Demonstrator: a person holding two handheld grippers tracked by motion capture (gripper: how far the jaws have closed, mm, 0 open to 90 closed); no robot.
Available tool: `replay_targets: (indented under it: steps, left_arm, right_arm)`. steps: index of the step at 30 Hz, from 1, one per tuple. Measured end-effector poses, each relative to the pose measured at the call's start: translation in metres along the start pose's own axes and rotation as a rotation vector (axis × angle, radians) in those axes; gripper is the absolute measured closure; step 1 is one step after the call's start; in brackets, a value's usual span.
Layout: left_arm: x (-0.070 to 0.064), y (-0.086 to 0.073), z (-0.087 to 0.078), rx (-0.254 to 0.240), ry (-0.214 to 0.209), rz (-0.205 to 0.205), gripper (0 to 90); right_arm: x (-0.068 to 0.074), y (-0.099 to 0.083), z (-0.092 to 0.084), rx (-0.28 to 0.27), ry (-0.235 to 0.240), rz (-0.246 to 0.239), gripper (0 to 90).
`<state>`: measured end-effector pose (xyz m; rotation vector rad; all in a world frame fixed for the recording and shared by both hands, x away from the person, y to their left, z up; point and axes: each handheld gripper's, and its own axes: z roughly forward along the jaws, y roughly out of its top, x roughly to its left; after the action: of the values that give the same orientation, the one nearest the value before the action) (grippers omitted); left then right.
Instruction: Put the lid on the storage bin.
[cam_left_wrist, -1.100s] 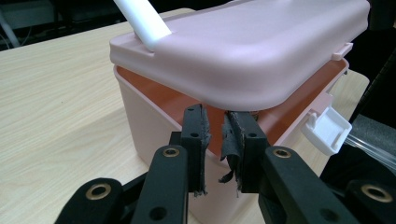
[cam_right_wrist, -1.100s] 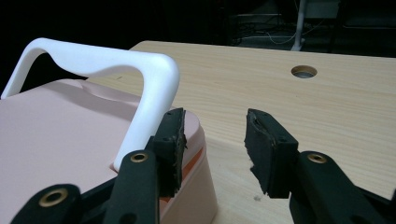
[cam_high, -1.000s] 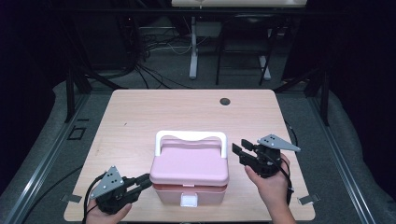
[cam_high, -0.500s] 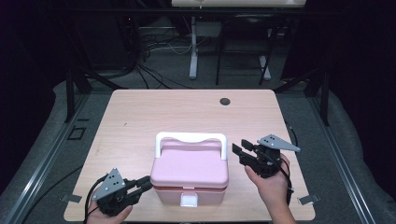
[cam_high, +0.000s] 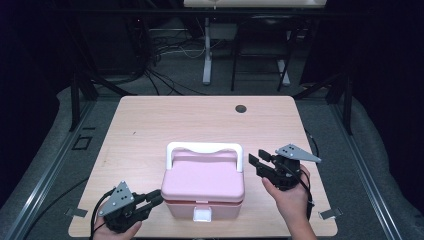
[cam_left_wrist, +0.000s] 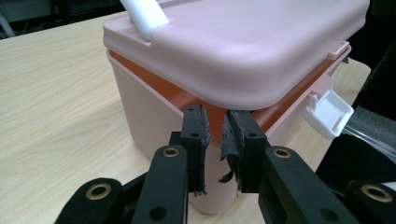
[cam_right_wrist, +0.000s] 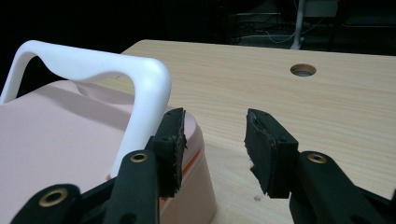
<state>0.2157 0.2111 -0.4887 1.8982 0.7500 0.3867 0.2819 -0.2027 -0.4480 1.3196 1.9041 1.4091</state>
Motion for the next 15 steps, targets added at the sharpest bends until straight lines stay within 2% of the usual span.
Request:
replay_targets:
  steps: [15]
  left_arm:
    - [-0.0015,-0.0025,-0.0009,0.015,0.006,0.008,77.5]
  right_arm:
    - [-0.0009,-0.0005,0.0008,0.004,-0.001,0.003,57.3]
